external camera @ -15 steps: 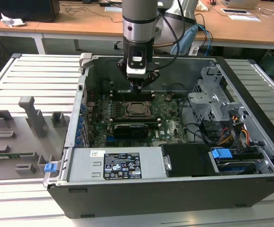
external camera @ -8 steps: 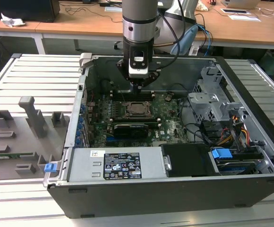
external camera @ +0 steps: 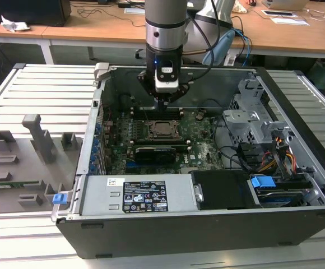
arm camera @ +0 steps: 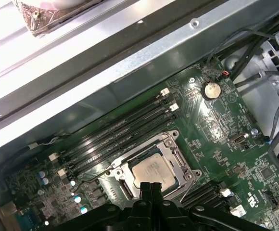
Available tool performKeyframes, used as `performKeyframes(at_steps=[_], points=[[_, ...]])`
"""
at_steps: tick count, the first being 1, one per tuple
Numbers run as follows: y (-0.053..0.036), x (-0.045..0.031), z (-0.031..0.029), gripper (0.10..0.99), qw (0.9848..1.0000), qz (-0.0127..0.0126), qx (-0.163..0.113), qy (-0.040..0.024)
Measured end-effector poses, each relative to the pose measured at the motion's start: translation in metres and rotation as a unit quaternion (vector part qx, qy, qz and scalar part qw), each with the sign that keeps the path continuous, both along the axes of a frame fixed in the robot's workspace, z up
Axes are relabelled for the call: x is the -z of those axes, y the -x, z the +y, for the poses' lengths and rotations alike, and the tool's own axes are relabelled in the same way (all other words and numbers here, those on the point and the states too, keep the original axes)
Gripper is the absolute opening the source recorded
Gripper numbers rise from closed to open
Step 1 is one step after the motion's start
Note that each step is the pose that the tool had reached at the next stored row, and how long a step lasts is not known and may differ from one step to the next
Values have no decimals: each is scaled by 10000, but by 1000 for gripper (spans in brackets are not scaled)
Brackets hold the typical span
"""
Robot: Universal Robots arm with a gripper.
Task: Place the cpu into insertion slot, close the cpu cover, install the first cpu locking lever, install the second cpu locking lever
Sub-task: 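Install the first cpu locking lever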
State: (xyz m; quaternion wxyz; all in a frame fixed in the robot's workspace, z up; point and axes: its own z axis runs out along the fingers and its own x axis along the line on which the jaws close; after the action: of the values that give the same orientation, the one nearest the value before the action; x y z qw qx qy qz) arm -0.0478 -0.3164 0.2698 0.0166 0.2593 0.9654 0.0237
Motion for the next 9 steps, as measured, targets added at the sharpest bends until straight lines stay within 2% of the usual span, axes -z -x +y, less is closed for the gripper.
performKeyframes(at_steps=[9], points=[[0,0,0,106,9993,0,-363,0]])
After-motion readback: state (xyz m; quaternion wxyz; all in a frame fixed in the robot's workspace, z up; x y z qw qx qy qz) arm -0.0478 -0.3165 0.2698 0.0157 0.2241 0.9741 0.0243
